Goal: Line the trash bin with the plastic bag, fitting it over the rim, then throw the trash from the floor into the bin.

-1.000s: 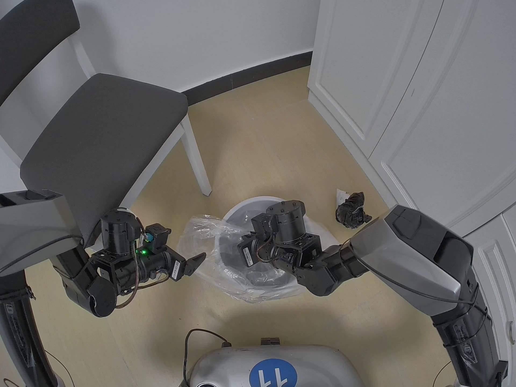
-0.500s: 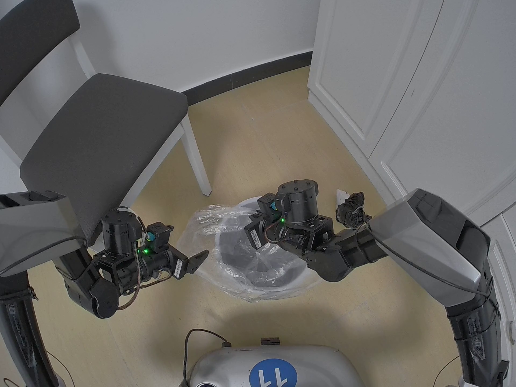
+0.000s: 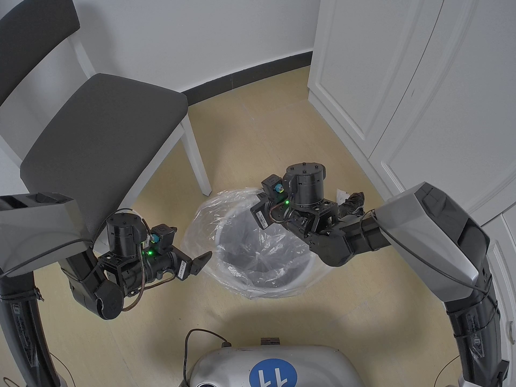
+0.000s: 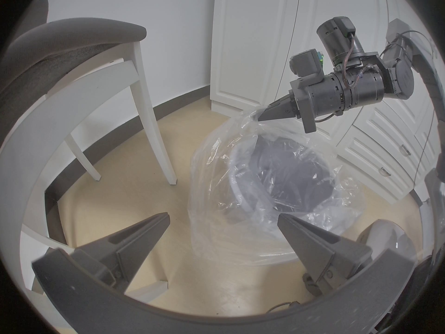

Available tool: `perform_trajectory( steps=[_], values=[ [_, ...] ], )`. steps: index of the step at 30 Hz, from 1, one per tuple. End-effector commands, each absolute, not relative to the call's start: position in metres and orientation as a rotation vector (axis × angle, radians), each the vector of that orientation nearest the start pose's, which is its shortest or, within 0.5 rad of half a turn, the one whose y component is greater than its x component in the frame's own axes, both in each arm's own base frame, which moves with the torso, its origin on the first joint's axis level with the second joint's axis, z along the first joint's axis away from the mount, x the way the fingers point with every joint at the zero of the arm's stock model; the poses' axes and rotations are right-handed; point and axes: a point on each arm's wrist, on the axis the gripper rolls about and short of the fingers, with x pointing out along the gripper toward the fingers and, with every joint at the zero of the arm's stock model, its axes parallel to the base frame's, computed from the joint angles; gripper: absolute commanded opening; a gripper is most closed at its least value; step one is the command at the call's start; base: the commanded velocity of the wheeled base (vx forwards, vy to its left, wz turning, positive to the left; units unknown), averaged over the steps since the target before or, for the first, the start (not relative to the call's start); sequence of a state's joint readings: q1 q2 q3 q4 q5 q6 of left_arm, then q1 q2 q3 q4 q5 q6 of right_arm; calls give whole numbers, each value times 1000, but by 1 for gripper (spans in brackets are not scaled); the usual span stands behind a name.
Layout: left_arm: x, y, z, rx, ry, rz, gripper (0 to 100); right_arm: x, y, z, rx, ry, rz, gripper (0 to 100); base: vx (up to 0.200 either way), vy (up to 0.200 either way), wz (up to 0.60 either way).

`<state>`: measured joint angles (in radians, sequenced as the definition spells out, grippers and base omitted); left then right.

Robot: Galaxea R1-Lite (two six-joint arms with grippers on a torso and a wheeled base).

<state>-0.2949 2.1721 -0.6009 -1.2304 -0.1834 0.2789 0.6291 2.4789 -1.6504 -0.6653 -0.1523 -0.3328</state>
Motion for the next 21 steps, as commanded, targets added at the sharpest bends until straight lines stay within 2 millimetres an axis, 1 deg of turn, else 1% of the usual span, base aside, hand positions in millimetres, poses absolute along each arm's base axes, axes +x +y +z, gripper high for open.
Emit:
perform_trajectory(
  steps=[1,6,12,13,16,21],
  values=[
    [328,-106,33,294,271,-503,100,424,301,83,-412,57,484,0,0,0,0],
    [329,-108,32,296,237,-485,100,428,303,84,-452,29,479,0,0,0,0],
    [328,-108,33,294,234,-488,100,435,297,91,-531,-14,459,0,0,0,0],
    [329,-109,33,294,234,-488,100,436,296,92,-541,-18,455,100,0,0,0],
    [329,-109,33,294,232,-487,100,439,296,98,-548,-40,449,100,0,0,0],
    [329,-110,33,292,215,-490,100,435,301,96,-551,-37,463,100,0,0,0]
  ],
)
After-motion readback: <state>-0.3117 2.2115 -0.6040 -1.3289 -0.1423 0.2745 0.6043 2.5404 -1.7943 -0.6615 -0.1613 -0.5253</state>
